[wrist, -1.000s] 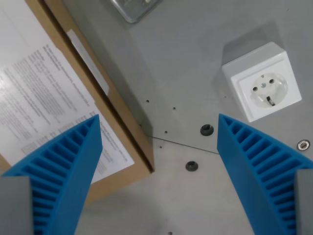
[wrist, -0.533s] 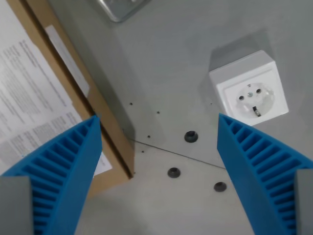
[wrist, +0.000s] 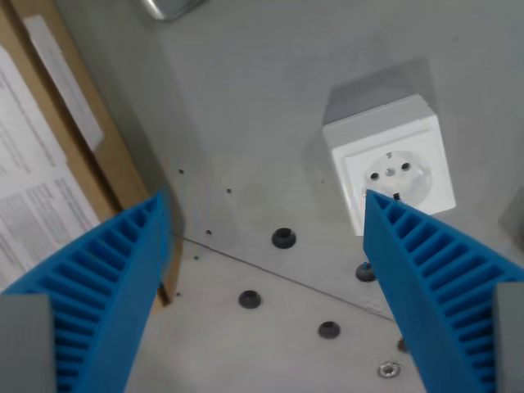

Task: Move above the white socket

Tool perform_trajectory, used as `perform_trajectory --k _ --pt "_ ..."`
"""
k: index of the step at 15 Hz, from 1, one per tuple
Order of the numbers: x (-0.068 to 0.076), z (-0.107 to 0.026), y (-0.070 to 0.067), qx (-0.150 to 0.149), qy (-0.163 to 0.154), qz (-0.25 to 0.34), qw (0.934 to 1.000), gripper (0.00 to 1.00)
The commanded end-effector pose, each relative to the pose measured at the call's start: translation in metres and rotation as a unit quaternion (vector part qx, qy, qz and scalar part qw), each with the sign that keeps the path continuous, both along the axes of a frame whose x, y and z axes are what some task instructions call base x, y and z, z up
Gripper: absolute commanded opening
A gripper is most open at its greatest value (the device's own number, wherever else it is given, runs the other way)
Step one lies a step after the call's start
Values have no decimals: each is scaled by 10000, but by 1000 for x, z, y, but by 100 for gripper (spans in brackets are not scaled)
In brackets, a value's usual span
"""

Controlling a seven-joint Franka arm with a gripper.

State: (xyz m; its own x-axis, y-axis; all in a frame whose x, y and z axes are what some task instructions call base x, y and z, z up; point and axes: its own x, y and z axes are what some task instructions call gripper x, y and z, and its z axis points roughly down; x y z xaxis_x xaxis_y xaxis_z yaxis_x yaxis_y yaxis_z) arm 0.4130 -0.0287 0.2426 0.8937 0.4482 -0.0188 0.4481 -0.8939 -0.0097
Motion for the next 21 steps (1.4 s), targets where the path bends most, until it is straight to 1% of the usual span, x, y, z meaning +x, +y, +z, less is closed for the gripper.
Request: perform_trajectory --k 1,11,15,21 --pt "-2 -10 -12 196 -554 810 9950 100" --pt "2 -39 -45 272 -618 1325 9889 100" --pt "2 -48 -56 289 -664 1486 9862 100" --pt "2 -60 -69 307 -710 1590 9842 100"
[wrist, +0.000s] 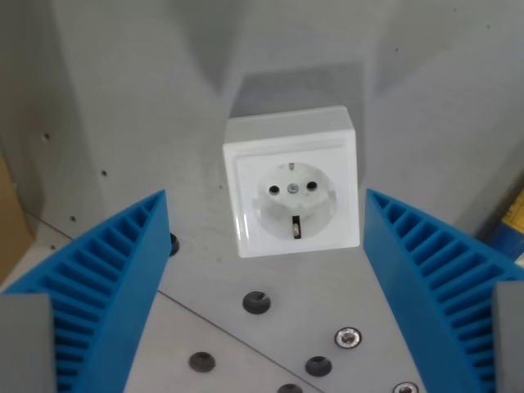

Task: Move above the white socket

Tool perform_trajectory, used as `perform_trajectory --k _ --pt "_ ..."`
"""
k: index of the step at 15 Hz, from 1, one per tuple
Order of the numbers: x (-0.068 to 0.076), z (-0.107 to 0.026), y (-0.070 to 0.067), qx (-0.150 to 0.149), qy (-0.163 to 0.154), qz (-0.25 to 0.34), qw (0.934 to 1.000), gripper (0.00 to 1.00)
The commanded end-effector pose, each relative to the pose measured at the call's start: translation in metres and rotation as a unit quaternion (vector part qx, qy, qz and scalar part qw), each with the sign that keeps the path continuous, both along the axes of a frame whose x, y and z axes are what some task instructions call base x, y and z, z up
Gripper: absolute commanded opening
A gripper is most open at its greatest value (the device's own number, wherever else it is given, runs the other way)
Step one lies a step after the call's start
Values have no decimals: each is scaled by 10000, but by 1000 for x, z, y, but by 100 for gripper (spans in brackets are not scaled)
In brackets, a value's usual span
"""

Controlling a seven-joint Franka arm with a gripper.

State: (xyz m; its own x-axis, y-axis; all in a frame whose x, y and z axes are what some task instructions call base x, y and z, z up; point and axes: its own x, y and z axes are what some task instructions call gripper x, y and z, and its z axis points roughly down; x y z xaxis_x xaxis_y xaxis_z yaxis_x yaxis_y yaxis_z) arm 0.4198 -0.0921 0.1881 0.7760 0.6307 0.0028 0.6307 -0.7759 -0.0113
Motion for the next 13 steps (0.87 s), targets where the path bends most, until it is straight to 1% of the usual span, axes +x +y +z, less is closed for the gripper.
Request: perform_trajectory --k 1,7,13 --pt "-5 -7 -8 311 -604 522 9963 100" --pt "-5 -14 -16 345 -601 503 9963 100" --pt "-6 -17 -20 352 -614 454 9965 100"
